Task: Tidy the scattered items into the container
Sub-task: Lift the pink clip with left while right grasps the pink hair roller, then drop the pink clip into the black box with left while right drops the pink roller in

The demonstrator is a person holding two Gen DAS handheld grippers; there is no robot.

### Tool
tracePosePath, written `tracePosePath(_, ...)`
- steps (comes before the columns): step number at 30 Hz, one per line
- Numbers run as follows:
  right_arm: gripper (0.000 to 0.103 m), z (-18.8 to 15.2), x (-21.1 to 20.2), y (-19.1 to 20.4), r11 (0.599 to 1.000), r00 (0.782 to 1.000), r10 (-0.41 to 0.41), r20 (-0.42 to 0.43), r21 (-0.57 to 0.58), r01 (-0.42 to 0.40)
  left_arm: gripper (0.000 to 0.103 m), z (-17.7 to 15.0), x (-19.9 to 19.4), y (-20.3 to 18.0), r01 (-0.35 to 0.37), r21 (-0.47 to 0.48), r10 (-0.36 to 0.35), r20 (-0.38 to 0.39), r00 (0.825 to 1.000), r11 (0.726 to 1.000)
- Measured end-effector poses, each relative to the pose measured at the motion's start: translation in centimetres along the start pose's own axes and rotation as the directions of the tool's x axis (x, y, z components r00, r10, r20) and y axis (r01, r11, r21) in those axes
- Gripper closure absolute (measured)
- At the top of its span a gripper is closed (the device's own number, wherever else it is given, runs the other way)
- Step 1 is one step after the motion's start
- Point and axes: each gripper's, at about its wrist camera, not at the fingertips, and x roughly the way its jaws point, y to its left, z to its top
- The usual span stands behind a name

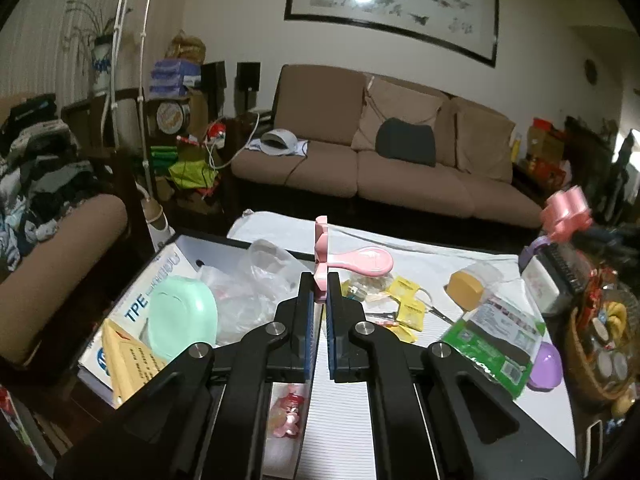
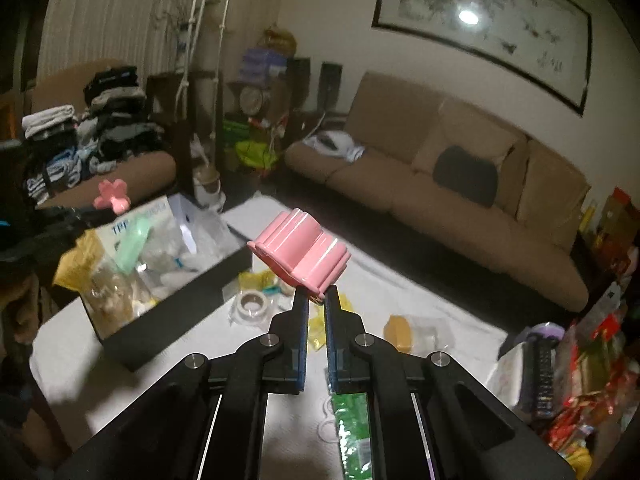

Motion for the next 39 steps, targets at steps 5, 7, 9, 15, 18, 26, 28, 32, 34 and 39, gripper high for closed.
tracePosePath(5, 0.097, 0.9, -2.1, 1.0, 0.999, 0.998, -0.009, 0.068, 0.043, 0.006, 0.098, 0.6, -0.6, 0.8, -0.061, 0.012, 0.061, 0.029, 0.998, 0.998)
tracePosePath(7, 0.097, 1.5, -1.9, 1.6, 0.998, 0.996, 0.003, 0.091, 0.066, -0.009, 0.098, 1.2, -1.3, 2.1, -0.094, -0.027, 0.095, 0.050, 0.994, 0.995)
tracePosePath(9, 0.097, 2.1, -1.5, 2.1, 0.996, 0.994, 0.022, 0.104, 0.087, -0.031, 0.098, 1.8, -1.9, 3.1, -0.105, -0.047, 0.107, 0.064, 0.992, 0.993)
tracePosePath(15, 0.097, 4.2, 2.3, 4.6, 0.964, 0.989, 0.106, 0.102, 0.235, -0.127, 0.098, 1.9, -3.1, 8.8, 0.018, -0.199, 0.001, 0.094, 0.996, 0.980)
tracePosePath(18, 0.097, 5.1, 4.2, 6.4, 0.940, 0.980, 0.171, 0.098, 0.282, -0.192, 0.098, 1.8, -3.5, 11.7, -0.042, -0.208, 0.062, 0.093, 0.994, 0.977)
tracePosePath(26, 0.096, 6.6, 11.3, 13.9, 0.922, 0.955, 0.295, -0.018, 0.269, -0.279, 0.098, 0.5, -1.1, 17.0, -0.064, -0.229, 0.066, 0.000, 0.998, 0.971)
tracePosePath(28, 0.096, 6.2, 13.5, 15.7, 0.919, 0.948, 0.313, -0.054, 0.269, -0.288, 0.098, 0.3, 0.1, 17.3, -0.040, -0.233, 0.035, -0.025, 0.999, 0.972)
tracePosePath(32, 0.096, 4.9, 17.0, 18.0, 0.915, 0.932, 0.344, -0.116, 0.264, -0.305, 0.098, -0.2, 1.4, 17.3, -0.069, -0.227, 0.061, -0.042, 0.997, 0.972)
tracePosePath(34, 0.096, 4.4, 18.4, 18.4, 0.909, 0.924, 0.358, -0.134, 0.276, -0.312, 0.098, -0.2, 2.0, 17.3, -0.077, -0.215, 0.066, -0.057, 0.996, 0.974)
tracePosePath(39, 0.096, 3.5, 19.9, 18.6, 0.894, 0.907, 0.389, -0.161, 0.303, -0.330, 0.098, -0.5, 3.4, 17.0, -0.088, -0.194, 0.072, -0.086, 0.994, 0.977)
